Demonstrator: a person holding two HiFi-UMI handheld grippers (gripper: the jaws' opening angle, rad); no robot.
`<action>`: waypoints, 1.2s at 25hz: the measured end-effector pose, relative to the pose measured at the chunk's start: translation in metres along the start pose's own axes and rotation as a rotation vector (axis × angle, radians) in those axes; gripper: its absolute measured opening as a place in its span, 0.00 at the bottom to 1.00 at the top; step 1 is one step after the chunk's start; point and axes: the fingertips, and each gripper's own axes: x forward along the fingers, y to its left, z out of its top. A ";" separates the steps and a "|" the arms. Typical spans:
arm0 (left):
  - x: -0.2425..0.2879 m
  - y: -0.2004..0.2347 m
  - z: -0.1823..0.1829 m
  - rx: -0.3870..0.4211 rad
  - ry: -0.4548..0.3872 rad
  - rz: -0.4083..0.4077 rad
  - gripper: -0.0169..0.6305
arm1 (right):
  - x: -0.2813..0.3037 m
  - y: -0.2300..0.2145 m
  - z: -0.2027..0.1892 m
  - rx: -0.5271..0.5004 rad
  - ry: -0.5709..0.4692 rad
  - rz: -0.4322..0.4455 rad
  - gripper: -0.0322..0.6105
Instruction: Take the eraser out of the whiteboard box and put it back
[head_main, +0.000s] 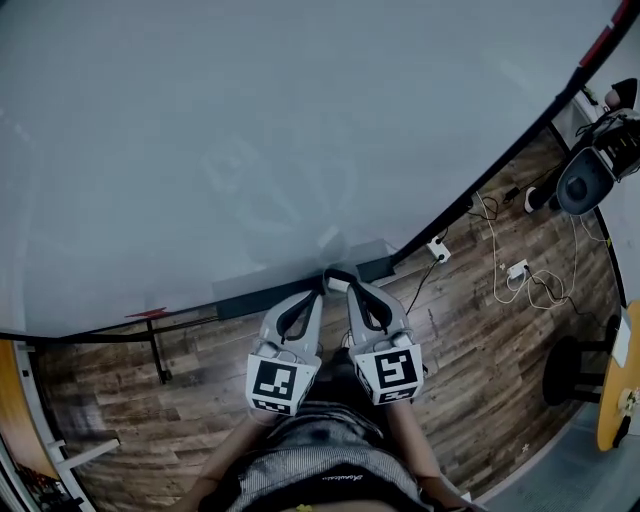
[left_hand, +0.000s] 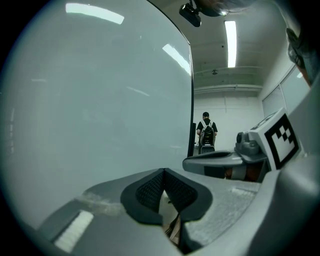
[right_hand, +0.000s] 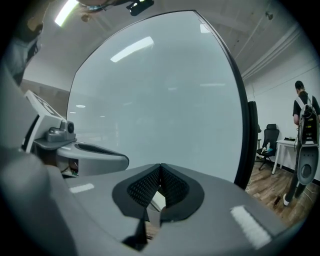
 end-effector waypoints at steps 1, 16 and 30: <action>0.004 0.002 0.000 -0.004 0.002 0.010 0.03 | 0.004 0.000 0.000 -0.004 0.002 0.017 0.05; 0.014 0.002 -0.008 -0.024 0.017 0.077 0.03 | 0.016 -0.008 -0.023 -0.073 0.083 0.131 0.09; 0.010 0.011 -0.012 -0.036 0.025 0.139 0.03 | 0.033 0.002 -0.055 -0.171 0.217 0.316 0.33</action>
